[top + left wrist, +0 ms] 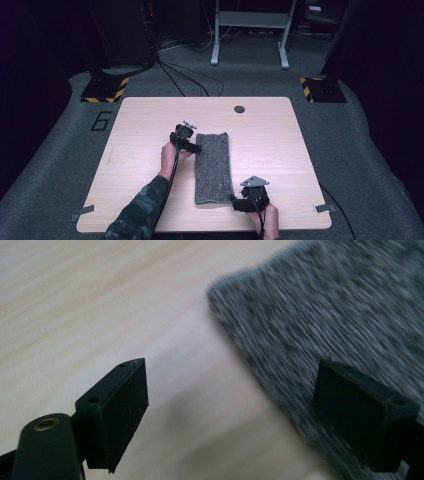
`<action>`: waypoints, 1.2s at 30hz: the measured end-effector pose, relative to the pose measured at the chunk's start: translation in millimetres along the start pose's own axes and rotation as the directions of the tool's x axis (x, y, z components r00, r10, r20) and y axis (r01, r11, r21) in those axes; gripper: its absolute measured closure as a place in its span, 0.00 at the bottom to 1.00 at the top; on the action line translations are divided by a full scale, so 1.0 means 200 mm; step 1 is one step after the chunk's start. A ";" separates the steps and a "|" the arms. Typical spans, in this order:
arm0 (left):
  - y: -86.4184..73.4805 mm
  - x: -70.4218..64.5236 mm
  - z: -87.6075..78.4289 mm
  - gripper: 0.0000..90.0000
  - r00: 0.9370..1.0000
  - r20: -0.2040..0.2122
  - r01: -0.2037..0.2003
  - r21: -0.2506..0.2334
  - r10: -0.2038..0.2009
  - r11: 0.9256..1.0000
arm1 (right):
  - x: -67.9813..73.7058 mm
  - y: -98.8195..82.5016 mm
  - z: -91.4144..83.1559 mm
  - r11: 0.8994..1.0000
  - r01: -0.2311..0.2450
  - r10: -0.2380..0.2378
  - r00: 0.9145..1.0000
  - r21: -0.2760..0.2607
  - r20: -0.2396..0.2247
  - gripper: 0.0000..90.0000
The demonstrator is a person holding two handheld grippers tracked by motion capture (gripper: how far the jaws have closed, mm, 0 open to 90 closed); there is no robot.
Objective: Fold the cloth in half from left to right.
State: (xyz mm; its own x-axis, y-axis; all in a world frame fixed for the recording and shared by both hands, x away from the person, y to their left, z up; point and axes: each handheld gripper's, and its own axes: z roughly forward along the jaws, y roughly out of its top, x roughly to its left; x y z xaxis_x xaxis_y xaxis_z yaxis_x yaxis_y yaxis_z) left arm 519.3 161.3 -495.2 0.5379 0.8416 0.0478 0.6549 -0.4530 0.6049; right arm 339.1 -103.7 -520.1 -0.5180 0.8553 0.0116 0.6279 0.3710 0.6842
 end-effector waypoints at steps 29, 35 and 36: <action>-0.40 -0.14 -0.36 0.06 0.987 0.138 -0.077 -0.059 0.084 0.995 | -0.10 0.16 -0.04 0.999 -0.012 0.011 0.999 -0.040 -0.037 0.19; -0.28 0.01 -0.31 0.04 0.991 0.135 -0.018 -0.049 0.024 0.999 | -0.20 0.34 0.02 0.999 -0.027 0.025 0.998 -0.040 -0.055 0.09; -0.27 0.02 -0.30 0.04 0.991 0.135 -0.015 -0.050 0.022 0.999 | -0.22 0.36 0.04 0.999 -0.030 0.028 0.998 -0.040 -0.057 0.09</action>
State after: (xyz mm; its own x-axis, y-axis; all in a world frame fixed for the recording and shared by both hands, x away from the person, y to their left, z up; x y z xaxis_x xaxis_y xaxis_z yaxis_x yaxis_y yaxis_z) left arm 454.6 207.5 -480.1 0.6187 0.7842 -0.0464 0.6193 -0.4505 0.6431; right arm 411.9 -111.7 -476.5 -0.5328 0.8431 0.0720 0.6193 0.3306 0.7121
